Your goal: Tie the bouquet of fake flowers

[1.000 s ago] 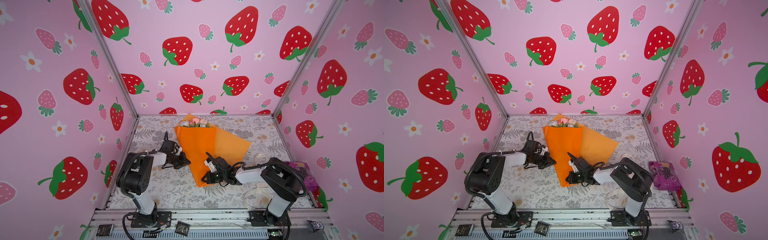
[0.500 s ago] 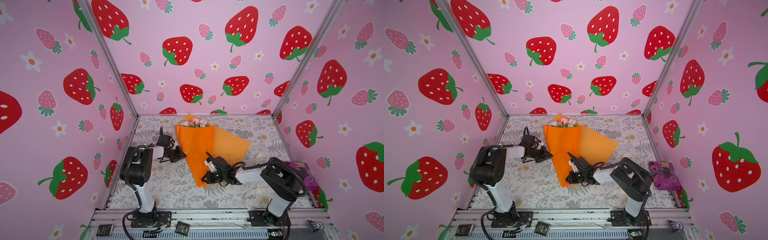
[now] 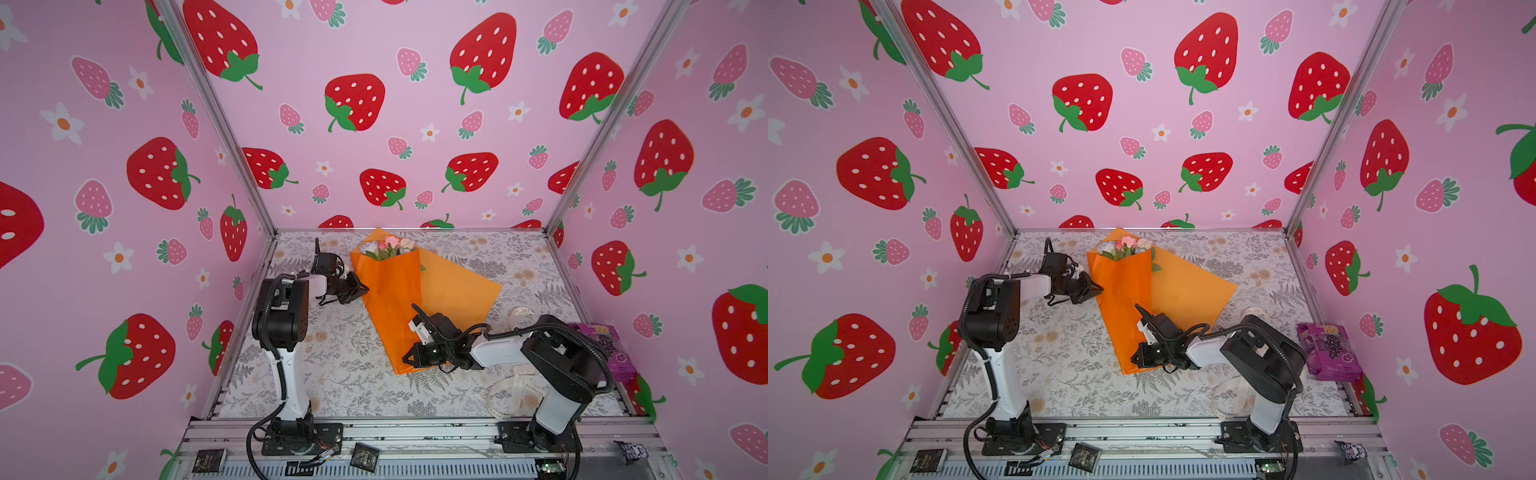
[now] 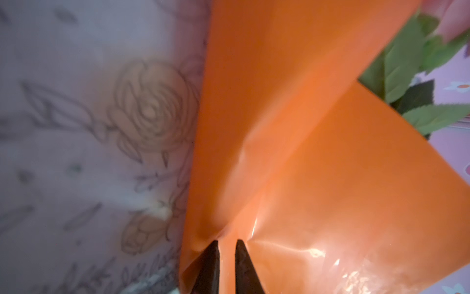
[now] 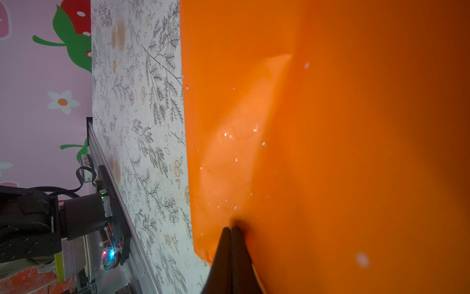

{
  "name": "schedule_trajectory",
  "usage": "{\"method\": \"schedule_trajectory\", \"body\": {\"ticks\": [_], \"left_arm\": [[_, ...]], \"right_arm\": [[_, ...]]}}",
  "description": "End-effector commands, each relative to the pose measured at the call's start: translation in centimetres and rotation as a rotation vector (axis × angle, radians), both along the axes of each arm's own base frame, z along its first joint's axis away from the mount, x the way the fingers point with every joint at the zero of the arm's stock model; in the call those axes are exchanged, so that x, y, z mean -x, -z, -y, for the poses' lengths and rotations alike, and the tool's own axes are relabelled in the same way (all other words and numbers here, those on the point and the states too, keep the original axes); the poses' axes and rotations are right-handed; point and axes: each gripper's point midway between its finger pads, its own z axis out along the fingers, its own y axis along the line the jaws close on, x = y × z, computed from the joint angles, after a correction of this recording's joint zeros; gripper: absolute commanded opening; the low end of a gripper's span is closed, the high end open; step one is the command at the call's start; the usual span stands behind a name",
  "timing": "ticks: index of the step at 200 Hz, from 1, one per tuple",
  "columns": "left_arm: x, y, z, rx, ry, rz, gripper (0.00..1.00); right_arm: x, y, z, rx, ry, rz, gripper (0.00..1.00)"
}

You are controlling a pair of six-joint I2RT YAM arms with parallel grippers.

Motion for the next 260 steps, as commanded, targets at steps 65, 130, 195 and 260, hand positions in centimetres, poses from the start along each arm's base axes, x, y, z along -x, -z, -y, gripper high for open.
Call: {"method": "schedule_trajectory", "body": {"ticks": [65,130,195,260], "left_arm": [[-8.6,0.7,-6.3,0.023,-0.147,-0.036,0.20],[-9.4,-7.6,-6.0,0.053,-0.136,0.105,0.25],[2.8,-11.9,1.6,0.001,-0.010,0.118,0.30],[14.3,-6.6,11.5,-0.046,0.284,0.017,0.22]], "right_arm": [[1.0,4.3,3.4,0.171,0.042,-0.068,0.00],[0.5,3.5,2.8,0.141,0.040,-0.057,0.00],[-0.2,1.1,1.0,0.044,0.023,-0.013,0.14],[-4.0,-5.2,3.9,-0.083,0.214,0.092,0.37]]}}
